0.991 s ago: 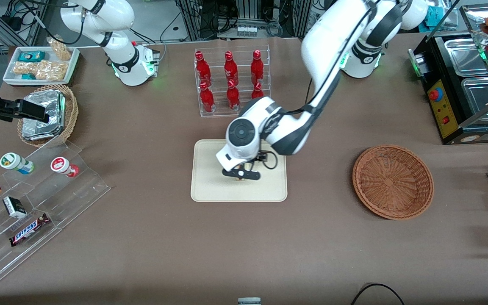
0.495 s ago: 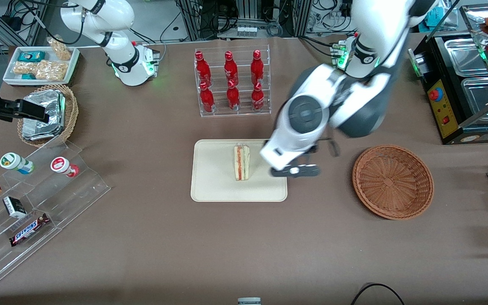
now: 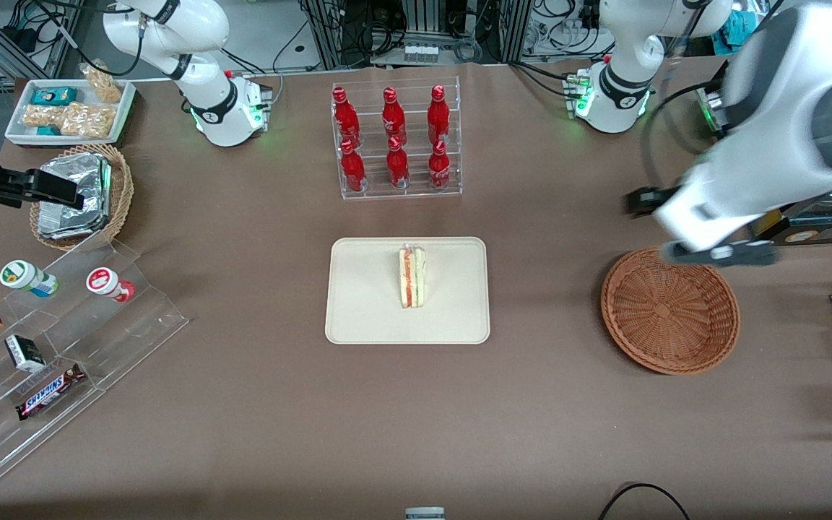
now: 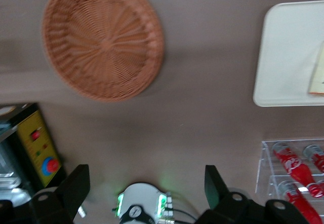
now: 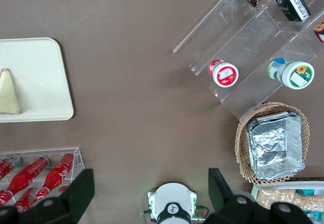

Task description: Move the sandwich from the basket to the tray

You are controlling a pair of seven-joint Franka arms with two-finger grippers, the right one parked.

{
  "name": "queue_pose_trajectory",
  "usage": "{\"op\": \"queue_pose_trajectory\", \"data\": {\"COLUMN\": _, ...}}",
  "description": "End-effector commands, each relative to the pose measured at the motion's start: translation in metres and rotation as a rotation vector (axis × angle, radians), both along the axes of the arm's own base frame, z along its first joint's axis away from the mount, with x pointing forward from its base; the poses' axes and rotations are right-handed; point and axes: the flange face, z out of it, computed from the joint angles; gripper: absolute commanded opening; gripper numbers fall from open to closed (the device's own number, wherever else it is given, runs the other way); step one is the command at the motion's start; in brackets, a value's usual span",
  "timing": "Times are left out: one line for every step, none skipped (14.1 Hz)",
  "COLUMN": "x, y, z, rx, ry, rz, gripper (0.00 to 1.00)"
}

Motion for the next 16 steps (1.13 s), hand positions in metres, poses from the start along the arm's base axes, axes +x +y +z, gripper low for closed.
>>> {"op": "queue_pose_trajectory", "data": {"x": -0.023, "y": 0.045, "z": 0.024, "rx": 0.029, "ry": 0.011, "rz": 0.069, "gripper": 1.00}}
{"op": "queue_pose_trajectory", "data": {"x": -0.030, "y": 0.055, "z": 0.033, "rx": 0.033, "ry": 0.014, "rz": 0.088, "gripper": 1.00}}
{"op": "queue_pose_trajectory", "data": {"x": -0.038, "y": 0.059, "z": 0.038, "rx": 0.040, "ry": 0.020, "rz": 0.093, "gripper": 1.00}}
{"op": "queue_pose_trajectory", "data": {"x": -0.045, "y": 0.063, "z": 0.043, "rx": 0.067, "ry": 0.009, "rz": 0.100, "gripper": 1.00}}
{"op": "queue_pose_trajectory", "data": {"x": -0.048, "y": 0.067, "z": 0.042, "rx": 0.102, "ry": 0.000, "rz": 0.101, "gripper": 1.00}}
{"op": "queue_pose_trajectory", "data": {"x": -0.050, "y": 0.070, "z": 0.042, "rx": 0.112, "ry": -0.008, "rz": 0.104, "gripper": 1.00}}
{"op": "queue_pose_trajectory", "data": {"x": -0.050, "y": 0.072, "z": 0.043, "rx": 0.101, "ry": -0.013, "rz": 0.110, "gripper": 1.00}}
{"op": "queue_pose_trajectory", "data": {"x": -0.053, "y": 0.081, "z": 0.041, "rx": 0.099, "ry": -0.006, "rz": 0.128, "gripper": 1.00}}
{"op": "queue_pose_trajectory", "data": {"x": -0.059, "y": 0.082, "z": 0.036, "rx": 0.089, "ry": -0.005, "rz": 0.129, "gripper": 1.00}}
{"op": "queue_pose_trajectory", "data": {"x": -0.065, "y": 0.078, "z": 0.033, "rx": 0.047, "ry": -0.025, "rz": 0.130, "gripper": 1.00}}
{"op": "queue_pose_trajectory", "data": {"x": -0.067, "y": 0.083, "z": 0.030, "rx": 0.020, "ry": -0.032, "rz": 0.147, "gripper": 1.00}}
{"op": "queue_pose_trajectory", "data": {"x": -0.066, "y": 0.086, "z": 0.030, "rx": 0.014, "ry": -0.031, "rz": 0.154, "gripper": 1.00}}
{"op": "queue_pose_trajectory", "data": {"x": -0.065, "y": 0.086, "z": 0.031, "rx": 0.013, "ry": -0.032, "rz": 0.154, "gripper": 1.00}}
{"op": "queue_pose_trajectory", "data": {"x": -0.064, "y": 0.087, "z": 0.031, "rx": 0.012, "ry": -0.035, "rz": 0.156, "gripper": 1.00}}
{"op": "queue_pose_trajectory", "data": {"x": -0.064, "y": 0.087, "z": 0.035, "rx": 0.015, "ry": -0.042, "rz": 0.156, "gripper": 1.00}}
{"op": "queue_pose_trajectory", "data": {"x": -0.064, "y": 0.090, "z": 0.037, "rx": 0.012, "ry": -0.044, "rz": 0.163, "gripper": 1.00}}
